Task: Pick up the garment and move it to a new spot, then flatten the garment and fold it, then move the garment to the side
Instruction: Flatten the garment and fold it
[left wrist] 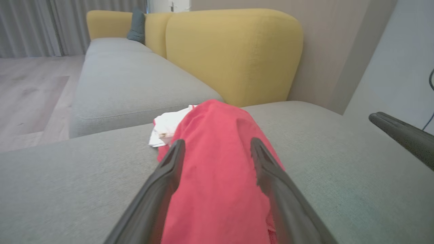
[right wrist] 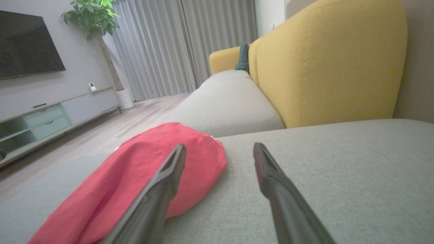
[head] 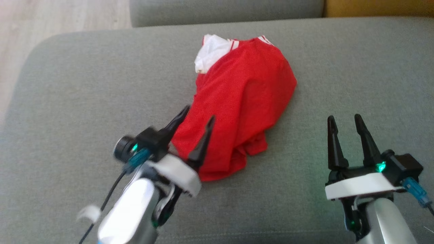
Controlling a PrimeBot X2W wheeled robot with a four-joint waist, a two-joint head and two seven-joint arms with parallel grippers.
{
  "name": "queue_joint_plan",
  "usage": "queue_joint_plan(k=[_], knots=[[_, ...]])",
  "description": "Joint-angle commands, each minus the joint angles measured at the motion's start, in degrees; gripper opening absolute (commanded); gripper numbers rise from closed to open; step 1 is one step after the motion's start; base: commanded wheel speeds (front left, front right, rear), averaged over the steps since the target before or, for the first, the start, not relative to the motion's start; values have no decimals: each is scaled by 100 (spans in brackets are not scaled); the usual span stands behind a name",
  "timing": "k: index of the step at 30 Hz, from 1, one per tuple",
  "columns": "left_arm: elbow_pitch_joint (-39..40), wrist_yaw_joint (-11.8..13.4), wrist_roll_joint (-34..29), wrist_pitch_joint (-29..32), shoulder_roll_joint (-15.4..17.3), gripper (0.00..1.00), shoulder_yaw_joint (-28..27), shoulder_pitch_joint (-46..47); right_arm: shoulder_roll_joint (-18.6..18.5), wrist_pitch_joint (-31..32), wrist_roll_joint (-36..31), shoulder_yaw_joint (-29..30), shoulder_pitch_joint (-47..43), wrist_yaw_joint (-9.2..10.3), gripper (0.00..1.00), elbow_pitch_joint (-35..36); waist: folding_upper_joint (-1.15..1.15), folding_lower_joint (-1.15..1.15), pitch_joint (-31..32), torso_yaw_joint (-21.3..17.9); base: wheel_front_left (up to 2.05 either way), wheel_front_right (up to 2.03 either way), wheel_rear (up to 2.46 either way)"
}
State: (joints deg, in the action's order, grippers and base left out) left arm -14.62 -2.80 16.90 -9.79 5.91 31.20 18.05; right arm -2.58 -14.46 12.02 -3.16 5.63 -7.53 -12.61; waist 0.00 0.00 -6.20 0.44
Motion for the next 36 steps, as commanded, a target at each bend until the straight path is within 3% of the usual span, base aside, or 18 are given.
queue_joint_plan(k=[1, 11, 21, 22, 23, 24, 25, 26, 36], knots=[[123, -12, -56, 39, -28, 100, -129, 316, -30, -54, -11, -152, 245, 4, 100, 209, 0, 0, -146, -130, 0, 0, 0], [-863, 248, -421, 491, -191, 100, 215, 1285, -30, -54, 110, -241, 470, 4, 100, 244, 0, 0, -530, -619, 0, 0, 0], [-1462, 305, -408, 292, -234, 100, 307, 1594, -30, -54, 176, -218, 521, 4, 100, 269, 0, 0, -671, -860, 0, 0, 0], [-1498, 333, -409, 270, -237, 94, 305, 1615, -30, -54, 180, -217, 523, 4, 100, 270, 0, 0, -676, -868, 0, 0, 0], [-1531, 352, -406, 249, -239, 43, 305, 1635, -30, -54, 183, -214, 525, 4, 100, 272, 0, 0, -681, -871, 0, 0, 0], [-1531, 352, -406, 249, -239, 43, 305, 1635, -30, -54, 183, -214, 525, 4, 100, 272, 0, 0, -681, -871, 0, 0, 0], [-1564, 363, -402, 231, -241, 7, 307, 1654, -30, -54, 184, -210, 525, 4, 100, 274, 0, 0, -685, -871, 0, 0, 0], [-1597, 371, -400, 214, -242, 0, 311, 1671, -30, -54, 184, -202, 524, 4, 100, 276, 0, 0, -686, -868, 0, 0, 0], [-1647, 509, -282, -148, -255, 0, 235, 1733, -30, -54, 105, -137, 470, 4, 100, 233, 0, 0, -530, -653, 0, 0, 0]])
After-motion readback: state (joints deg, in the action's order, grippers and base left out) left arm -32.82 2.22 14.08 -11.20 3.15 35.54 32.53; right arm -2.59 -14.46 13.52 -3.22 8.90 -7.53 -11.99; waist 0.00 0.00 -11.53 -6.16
